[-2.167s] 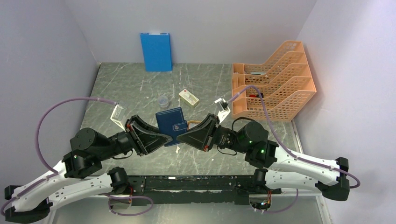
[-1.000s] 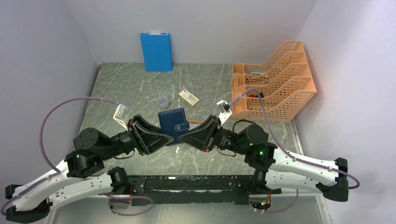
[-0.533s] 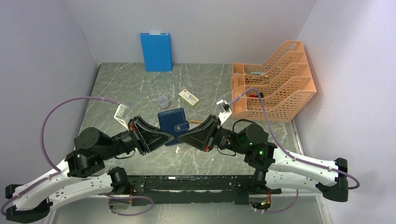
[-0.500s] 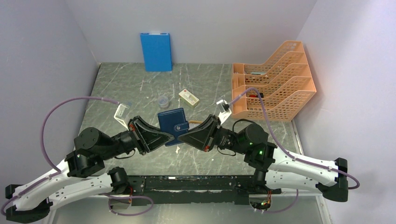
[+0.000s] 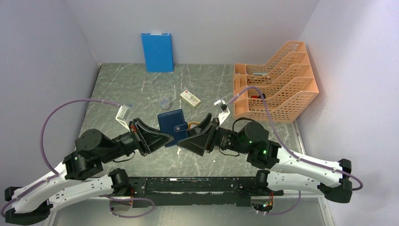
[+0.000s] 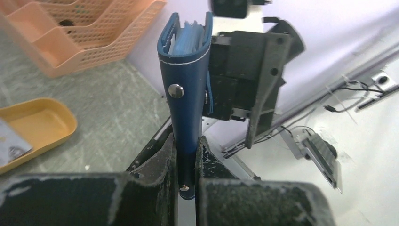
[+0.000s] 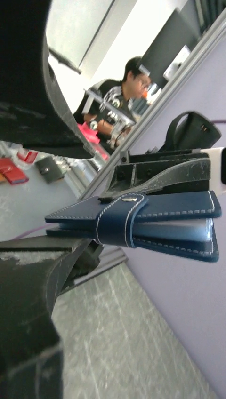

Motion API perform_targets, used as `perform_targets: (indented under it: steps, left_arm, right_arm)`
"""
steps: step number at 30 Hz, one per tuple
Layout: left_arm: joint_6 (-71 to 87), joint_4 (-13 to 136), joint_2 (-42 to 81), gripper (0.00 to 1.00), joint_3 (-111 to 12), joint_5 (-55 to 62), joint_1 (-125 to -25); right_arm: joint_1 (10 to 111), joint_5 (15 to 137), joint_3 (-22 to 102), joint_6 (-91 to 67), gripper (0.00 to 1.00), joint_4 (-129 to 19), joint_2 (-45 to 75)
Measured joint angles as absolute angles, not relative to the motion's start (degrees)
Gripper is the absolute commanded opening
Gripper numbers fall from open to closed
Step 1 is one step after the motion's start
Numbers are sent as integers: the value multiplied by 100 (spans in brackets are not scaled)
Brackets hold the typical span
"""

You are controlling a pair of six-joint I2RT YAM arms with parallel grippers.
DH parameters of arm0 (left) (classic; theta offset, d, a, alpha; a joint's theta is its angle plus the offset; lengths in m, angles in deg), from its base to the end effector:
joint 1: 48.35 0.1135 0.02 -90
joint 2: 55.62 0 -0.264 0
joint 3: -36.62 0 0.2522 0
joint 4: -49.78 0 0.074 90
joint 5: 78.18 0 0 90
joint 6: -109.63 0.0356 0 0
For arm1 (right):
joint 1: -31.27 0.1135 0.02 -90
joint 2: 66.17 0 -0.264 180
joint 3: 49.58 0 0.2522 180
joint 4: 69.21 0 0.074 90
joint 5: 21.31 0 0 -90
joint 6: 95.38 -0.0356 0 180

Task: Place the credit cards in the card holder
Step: Close the card holder.

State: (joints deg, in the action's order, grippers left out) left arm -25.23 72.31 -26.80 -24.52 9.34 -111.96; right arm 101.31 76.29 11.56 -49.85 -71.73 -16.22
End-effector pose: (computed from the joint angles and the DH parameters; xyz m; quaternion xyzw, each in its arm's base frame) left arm 0.0474 -0.0990 0.3942 0.1212 0.6327 -0.6286 0.4356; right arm 0.0651 0.1931 0.3904 -0.1872 0.5895 0.6822 0.3900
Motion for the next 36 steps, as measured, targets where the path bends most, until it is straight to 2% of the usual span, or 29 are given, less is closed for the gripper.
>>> perform_targets:
  steps: [7, 12, 17, 22, 25, 30, 36]
  left_arm:
    - [-2617, 8777, -2873, 5, -2823, 1985, -11240]
    - [-2755, 10090, -2873, 5, -2841, 2658, -11231]
    - [-2510, 10073, -3273, 5, -2327, 2138, -11231]
    - [-2151, 9684, -3445, 5, -2135, 1119, -11231]
    - [-2018, 9623, -3430, 5, -2150, 921, -11231]
    - [-2051, 9883, -2986, 5, -2178, 1406, -11231]
    - [-2226, 10023, -1483, 5, -2010, 2370, -11190]
  right_arm:
    - [10129, 7384, 1989, -4240, 71, -5223, -1766]
    - [10140, 6562, 2279, -3857, 73, -4237, -2315]
    - [10138, 6178, 2240, -3604, 75, -4065, -2739]
    - [10138, 6510, 2312, -3457, 76, -4045, -2168]
    - [10138, 6663, 2312, -3398, 76, -3925, -1904]
    - [10138, 6656, 2262, -3385, 74, -3809, -2048]
    - [10135, 6477, 1875, -3468, 72, -3826, -2293]
